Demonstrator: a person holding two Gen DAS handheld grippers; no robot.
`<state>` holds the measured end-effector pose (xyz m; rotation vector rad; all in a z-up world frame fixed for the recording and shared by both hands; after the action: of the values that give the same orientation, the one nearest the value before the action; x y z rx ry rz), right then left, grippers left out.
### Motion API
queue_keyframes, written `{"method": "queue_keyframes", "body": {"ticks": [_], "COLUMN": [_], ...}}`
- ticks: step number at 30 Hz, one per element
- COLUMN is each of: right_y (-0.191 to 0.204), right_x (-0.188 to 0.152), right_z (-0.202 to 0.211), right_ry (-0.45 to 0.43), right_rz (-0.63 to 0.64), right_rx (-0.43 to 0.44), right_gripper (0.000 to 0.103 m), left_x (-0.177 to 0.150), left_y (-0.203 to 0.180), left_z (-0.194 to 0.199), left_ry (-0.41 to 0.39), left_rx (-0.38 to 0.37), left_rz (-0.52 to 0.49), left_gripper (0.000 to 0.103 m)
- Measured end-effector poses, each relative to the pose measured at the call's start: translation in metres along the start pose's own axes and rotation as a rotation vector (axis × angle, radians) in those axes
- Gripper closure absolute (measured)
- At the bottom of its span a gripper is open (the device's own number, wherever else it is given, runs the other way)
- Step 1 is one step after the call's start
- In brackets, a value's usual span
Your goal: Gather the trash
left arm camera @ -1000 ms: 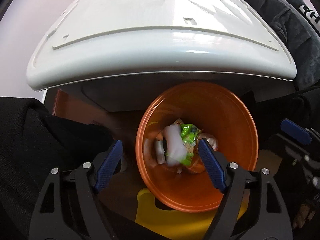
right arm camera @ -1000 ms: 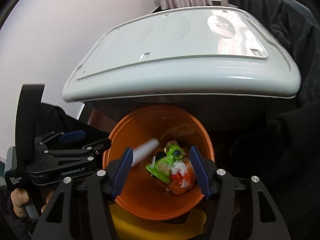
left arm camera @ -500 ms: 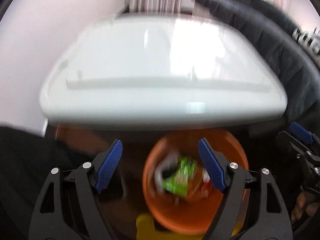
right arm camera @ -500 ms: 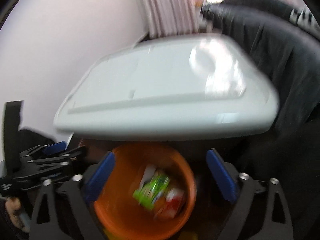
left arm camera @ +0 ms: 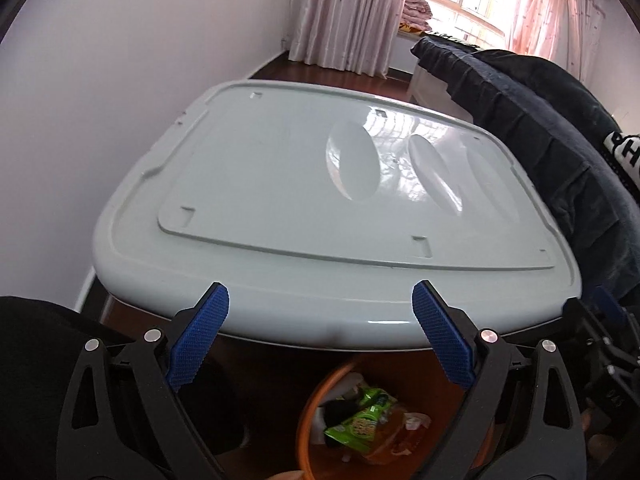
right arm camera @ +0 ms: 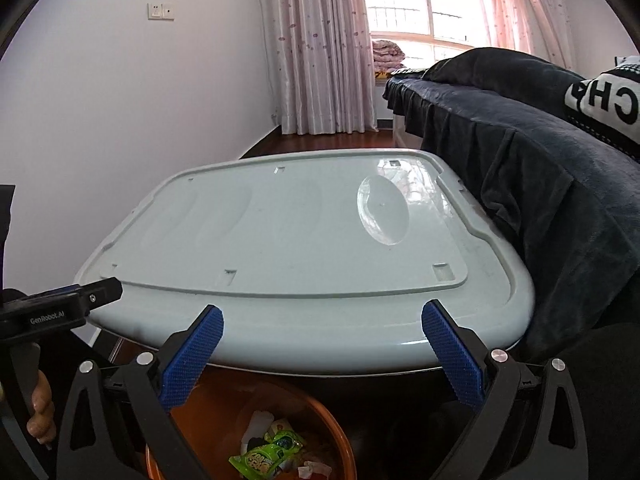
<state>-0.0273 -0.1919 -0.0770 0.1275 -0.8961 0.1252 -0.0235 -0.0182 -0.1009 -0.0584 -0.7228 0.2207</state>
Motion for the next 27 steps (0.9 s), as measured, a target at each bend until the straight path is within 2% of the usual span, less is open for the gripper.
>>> {"method": "queue_keyframes", "body": {"ticks": [5, 11, 27], "right_y": [0.002, 0.002, -0.001], "right_x": [0.001, 0.000, -0.002], "right_z": [0.005, 0.005, 0.006], "right_ry": [-0.018, -0.021, -0.014], "right_rz": [0.010, 0.015, 0.018], "right_rx": [-0.002, -0.009, -0.016], "right_gripper": [0.005, 0.005, 0.005], "left_x": [0.000, -0.003, -0.009], "left_y": [-0.001, -0.004, 0.007], "left_z": [0.007, 0.006, -0.001], "left_ry": [-0.027, -0.029, 0.029], "left_rx": [0.012, 0.060, 0.002], "left_rz": [-0.056, -0.106, -0.003], "left_gripper": [0.012, 0.009, 0.009]}}
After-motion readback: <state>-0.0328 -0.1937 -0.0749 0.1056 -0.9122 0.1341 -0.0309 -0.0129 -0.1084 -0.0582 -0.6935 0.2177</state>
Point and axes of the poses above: each gripper's, at about its wrist camera, not at the fingertips, and z roughly against the way its jaws point, y to its left, x to its top, the point moved 9 cm from there along -z, roughly the way its jaws point, and after that the axes turned 2 degrees about z, right-handed, at the moved point
